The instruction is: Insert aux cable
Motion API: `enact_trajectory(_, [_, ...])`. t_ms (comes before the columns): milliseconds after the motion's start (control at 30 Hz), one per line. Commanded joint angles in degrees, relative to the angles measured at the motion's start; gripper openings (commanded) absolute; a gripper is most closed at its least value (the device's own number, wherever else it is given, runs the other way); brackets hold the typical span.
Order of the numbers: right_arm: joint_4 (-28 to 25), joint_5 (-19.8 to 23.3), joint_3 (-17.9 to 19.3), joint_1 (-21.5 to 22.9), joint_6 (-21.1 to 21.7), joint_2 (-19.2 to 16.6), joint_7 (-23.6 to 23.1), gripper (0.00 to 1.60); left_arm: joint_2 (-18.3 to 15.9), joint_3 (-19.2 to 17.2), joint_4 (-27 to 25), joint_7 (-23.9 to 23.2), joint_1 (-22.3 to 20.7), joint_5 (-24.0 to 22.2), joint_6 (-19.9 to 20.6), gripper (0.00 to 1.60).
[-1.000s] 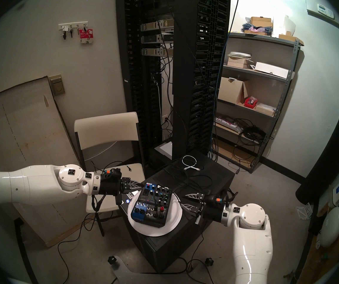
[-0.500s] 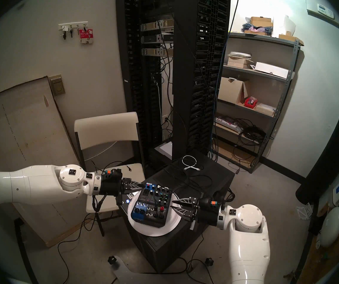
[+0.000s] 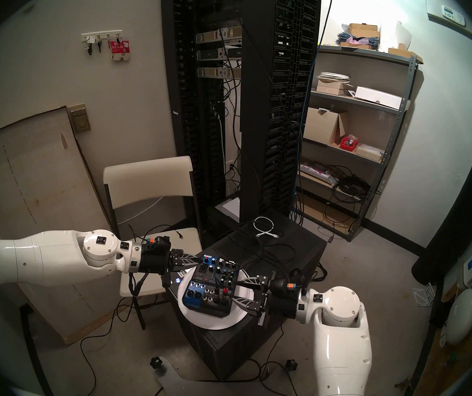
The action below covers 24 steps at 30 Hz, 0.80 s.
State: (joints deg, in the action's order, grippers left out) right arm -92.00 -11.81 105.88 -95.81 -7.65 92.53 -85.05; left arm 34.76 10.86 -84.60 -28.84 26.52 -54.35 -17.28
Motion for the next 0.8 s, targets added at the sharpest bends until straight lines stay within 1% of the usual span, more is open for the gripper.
enact_trajectory(0, [-1.2, 1.3, -1.5, 0.1, -0.2, 0.3, 0.4, 1.07, 0.0, -0.6, -0.2, 0.2, -0.8, 0.1, -0.1, 0.0])
enact_trajectory(67, [-1.3, 1.3, -1.7, 0.0, -0.1, 0.3, 0.5, 1.07, 0.0, -0.6, -0.2, 0.2, -0.9, 0.1, -0.1, 0.0])
enact_trajectory(100, [-1.3, 1.3, -1.7, 0.0, -0.1, 0.3, 0.5, 1.04, 0.0, -0.6, -0.2, 0.3, -0.9, 0.1, -0.1, 0.0])
enact_trajectory(200, [-1.3, 1.2, -1.9, 0.1, -0.1, 0.4, 0.5, 1.05, 0.0, -0.6, -0.3, 0.4, -0.9, 0.1, -0.1, 0.0])
enact_trajectory(333, [-1.2, 1.1, -2.1, 0.1, -0.1, 0.4, 0.7, 1.02, 0.0, -0.6, -0.2, 0.4, -0.9, 0.1, -0.1, 0.0])
enact_trajectory(367, [-1.0, 1.1, -2.3, 0.2, -0.1, 0.3, 0.9, 0.97, 0.0, -0.6, -0.2, 0.4, -0.9, 0.1, -0.1, 0.0])
enact_trajectory(767, [-0.1, 0.6, -3.3, 0.1, -0.3, 0.3, 1.7, 0.84, -0.1, -0.4, -0.2, 0.7, -0.8, 0.2, -0.3, 0.0])
